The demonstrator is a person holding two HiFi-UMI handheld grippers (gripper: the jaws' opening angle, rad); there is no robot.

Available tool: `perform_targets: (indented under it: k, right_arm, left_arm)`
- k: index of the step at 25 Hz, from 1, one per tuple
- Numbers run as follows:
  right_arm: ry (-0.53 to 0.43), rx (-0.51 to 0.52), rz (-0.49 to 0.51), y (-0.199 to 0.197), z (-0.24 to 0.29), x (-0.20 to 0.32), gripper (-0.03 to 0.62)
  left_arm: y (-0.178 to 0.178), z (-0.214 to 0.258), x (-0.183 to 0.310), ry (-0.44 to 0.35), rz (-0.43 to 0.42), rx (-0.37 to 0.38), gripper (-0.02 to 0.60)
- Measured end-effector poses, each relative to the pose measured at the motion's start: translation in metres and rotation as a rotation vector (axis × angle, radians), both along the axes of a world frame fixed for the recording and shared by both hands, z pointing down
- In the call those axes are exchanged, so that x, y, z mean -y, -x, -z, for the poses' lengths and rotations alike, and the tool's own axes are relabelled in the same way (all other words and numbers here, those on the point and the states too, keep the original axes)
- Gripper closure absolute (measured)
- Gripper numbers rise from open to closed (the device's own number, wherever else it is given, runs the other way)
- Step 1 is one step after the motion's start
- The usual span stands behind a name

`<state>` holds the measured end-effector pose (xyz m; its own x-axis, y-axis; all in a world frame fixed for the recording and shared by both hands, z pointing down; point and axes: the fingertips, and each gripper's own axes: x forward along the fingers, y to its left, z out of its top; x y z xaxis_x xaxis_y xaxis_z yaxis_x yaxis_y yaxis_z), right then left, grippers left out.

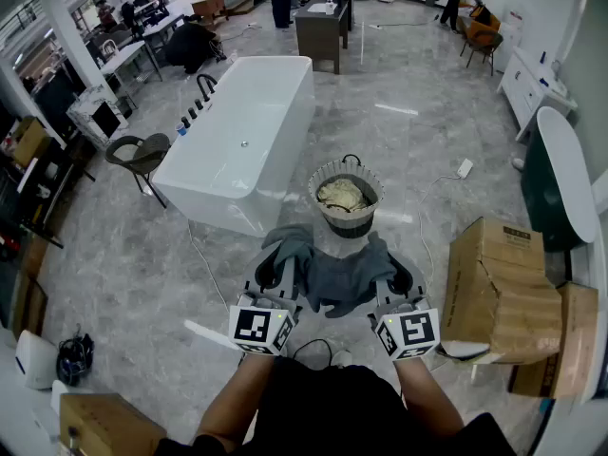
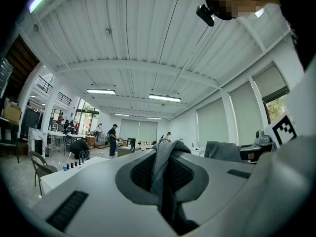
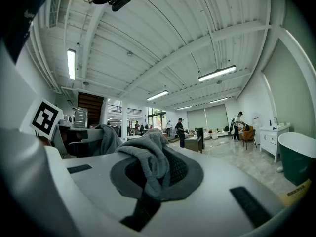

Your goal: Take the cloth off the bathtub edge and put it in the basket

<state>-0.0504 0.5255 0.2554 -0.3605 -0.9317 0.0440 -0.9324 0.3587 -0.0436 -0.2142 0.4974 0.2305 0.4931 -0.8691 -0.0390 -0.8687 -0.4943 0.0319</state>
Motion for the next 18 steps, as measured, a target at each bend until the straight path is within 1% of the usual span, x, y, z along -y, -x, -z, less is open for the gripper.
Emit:
perform_targets:
  k: [5, 9, 11, 13, 18]
  right_arm:
    - [-0.008, 0.08, 0.067, 0.004, 0.001, -0.006, 0.556]
    - [0.007, 0.06, 0.105, 0.004, -0.002, -0.009, 0.556]
    - [0.013, 0.054, 0.109, 0.001, -0.005, -0.007, 0.556]
    - [0.026, 0.051, 0.102, -0.001, -0.01, -0.003, 0.556]
    - [0.039, 0.063, 0.063, -0.017, -0.015, 0.015, 0.556]
  left_arm:
    - [0.008, -0.004, 0.001, 0.008, 0.024, -0.026, 0.551]
    - [0.008, 0.0, 0.005, -0.009, 0.024, -0.025, 0.551]
    - [0.005, 0.004, 0.01, -0.026, 0.014, -0.009, 0.551]
    - [0.005, 0.004, 0.016, -0.027, 0.009, -0.007, 0.551]
    - [-0.009, -0.001, 0.039, -0.002, -0.018, -0.043, 0.551]
